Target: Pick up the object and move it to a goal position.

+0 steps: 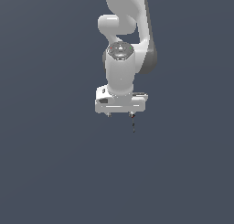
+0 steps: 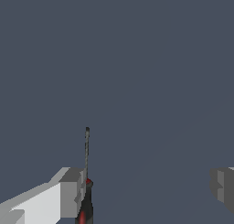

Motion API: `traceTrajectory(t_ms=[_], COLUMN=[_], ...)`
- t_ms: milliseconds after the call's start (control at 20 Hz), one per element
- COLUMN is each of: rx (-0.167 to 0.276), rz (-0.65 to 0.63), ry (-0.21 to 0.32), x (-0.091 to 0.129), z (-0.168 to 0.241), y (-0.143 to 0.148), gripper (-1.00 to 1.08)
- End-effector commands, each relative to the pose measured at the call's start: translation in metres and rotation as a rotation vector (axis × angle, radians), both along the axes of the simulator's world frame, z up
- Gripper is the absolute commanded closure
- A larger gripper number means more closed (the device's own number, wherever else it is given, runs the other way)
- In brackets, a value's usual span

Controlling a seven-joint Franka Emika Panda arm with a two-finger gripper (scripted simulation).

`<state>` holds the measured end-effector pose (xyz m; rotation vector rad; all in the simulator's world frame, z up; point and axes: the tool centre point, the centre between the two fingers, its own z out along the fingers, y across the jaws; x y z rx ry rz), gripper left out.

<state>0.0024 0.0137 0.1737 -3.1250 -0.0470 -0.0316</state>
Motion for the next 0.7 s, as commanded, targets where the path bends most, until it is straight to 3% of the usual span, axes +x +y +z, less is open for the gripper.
traceTrajectory(t_ms=[0, 650], rx=[0.0, -0.015], rz=[0.0, -0.035], ry=[0.0, 0.036], x=[0.0, -0.009], z=[0.0, -0.015], y=[0.0, -0.025], gripper=[-0.92, -0.92])
